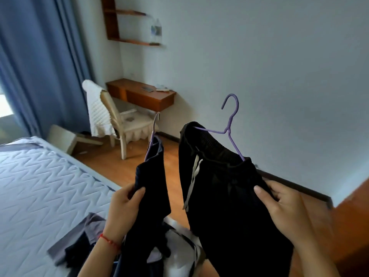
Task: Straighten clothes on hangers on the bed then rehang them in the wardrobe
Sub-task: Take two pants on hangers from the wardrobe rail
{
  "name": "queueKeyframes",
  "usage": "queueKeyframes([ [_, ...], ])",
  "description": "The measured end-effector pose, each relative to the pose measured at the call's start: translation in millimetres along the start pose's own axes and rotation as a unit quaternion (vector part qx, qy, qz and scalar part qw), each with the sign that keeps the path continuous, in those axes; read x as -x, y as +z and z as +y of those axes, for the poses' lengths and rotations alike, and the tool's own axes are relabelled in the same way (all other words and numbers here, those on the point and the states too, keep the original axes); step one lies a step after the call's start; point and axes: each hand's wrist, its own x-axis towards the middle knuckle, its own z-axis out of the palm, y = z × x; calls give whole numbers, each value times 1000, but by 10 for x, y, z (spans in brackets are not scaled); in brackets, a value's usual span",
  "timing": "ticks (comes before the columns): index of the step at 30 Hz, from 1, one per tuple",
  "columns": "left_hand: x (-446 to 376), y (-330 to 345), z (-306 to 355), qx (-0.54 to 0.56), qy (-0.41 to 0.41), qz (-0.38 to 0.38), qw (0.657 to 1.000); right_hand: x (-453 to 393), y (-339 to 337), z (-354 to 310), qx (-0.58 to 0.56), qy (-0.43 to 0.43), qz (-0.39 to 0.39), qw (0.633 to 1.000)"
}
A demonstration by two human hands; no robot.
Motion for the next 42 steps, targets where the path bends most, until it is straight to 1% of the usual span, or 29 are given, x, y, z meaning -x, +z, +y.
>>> queueKeyframes([
  [3, -95, 41, -318, -41, -55, 42, 997, -376, 136, 157, -13, -14, -40, 999],
  [6, -192, 168, -657, -73, -110, 100, 986, -728, 183, 346, -11, -34, -76, 996],
  [11, -361, 439, -1068, -111, -201, 180, 957, -1336, 143, 693, -17, -49, -129, 990],
  [14, -468, 534, -1276, -132, -240, 224, 935, -1689, 153, 873, -29, -63, -150, 986],
  [16, -503, 572, -1386, -152, -271, 244, 919, -1885, 193, 963, -40, -76, -167, 982],
  [18, -507, 580, -1442, -176, -307, 255, 900, -2046, 251, 994, -48, -69, -191, 978],
  [20, -555, 585, -1517, -199, -323, 266, 886, -2218, 293, 1038, -62, -74, -212, 972],
  [22, -583, 591, -1529, -224, -332, 269, 876, -2328, 337, 1054, -51, -76, -220, 971],
  [24, -708, 654, -1564, -241, -334, 280, 867, -2491, 409, 1109, -49, -76, -230, 969],
  [26, -895, 738, -1557, -245, -334, 280, 866, -2654, 504, 1152, -37, -72, -236, 968],
  [29, -1227, 874, -1482, -242, -311, 260, 881, -2820, 626, 1207, -27, -72, -258, 963],
  [32, -1605, 1039, -1329, -210, -285, 253, 900, -3036, 670, 1258, -25, -74, -269, 960],
  [34, -1860, 1152, -1192, -204, -251, 241, 915, -3198, 654, 1285, -21, -80, -273, 958],
  [37, -2265, 1300, -956, -202, -177, 227, 936, -3503, 573, 1331, -15, -92, -288, 953],
  [40, -2706, 1446, -766, -234, -111, 207, 943, -3883, 497, 1405, 1, -112, -307, 945],
  [42, -3006, 1577, -678, -262, -73, 190, 943, -4159, 464, 1456, -11, -114, -316, 942],
])
